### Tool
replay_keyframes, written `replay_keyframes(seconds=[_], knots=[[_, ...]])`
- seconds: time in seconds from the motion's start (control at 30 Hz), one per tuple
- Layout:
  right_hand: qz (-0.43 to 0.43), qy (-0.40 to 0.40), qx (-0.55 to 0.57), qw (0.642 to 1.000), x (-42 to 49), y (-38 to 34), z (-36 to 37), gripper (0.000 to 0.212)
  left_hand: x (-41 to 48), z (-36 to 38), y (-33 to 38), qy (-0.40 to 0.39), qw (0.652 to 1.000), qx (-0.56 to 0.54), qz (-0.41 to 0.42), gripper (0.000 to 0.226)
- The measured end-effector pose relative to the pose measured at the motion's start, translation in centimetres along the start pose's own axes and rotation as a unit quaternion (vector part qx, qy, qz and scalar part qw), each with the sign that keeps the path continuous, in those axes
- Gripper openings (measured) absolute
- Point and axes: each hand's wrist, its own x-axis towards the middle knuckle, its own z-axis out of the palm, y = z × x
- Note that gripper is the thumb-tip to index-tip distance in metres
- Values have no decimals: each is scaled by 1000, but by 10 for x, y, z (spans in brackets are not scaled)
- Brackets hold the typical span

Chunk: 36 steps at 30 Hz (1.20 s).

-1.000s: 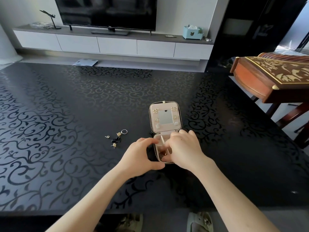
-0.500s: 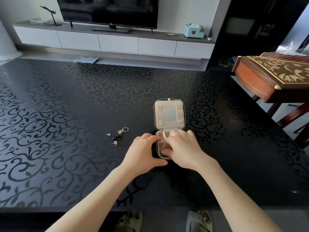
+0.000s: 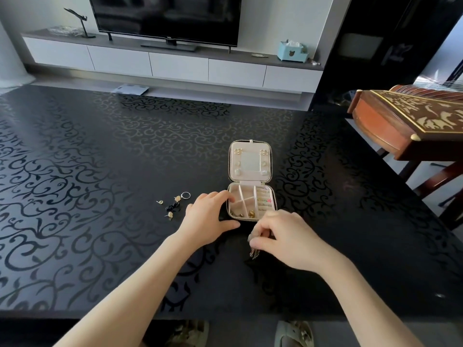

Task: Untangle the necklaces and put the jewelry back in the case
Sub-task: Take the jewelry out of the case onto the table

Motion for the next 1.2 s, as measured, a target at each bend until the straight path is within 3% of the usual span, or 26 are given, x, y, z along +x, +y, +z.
replay_keyframes(seconds=[0.2, 0.3, 0.4, 0.6, 0.9, 1.0, 1.1, 1.2], knots=[[16, -24, -48, 998, 11, -1, 8, 35, 5, 1, -7, 4, 999, -42, -1, 56], [11, 66, 8, 998, 19, -3, -4, 21, 8, -1, -14, -2, 997, -83, -2, 56], [14, 150, -26, 988, 41, -6, -3, 17, 8, -2, -19, -6, 994, -110, -6, 52], [28, 61, -118, 991, 76, -11, 8, 14, 7, -2, -17, 3, 995, -95, 1, 53], [36, 63, -169, 983, 87, -17, 14, 3, 10, 1, -20, 12, 993, -118, 0, 55], [25, 44, -228, 972, 87, -12, 17, 20, 10, 2, -20, 10, 993, -114, 1, 56], [47, 25, -164, 985, 79, -8, 9, 21, 9, 1, -20, 13, 995, -99, 0, 55], [60, 36, 8, 998, 64, -5, -11, 17, 10, 0, -20, 10, 996, -90, 2, 55]])
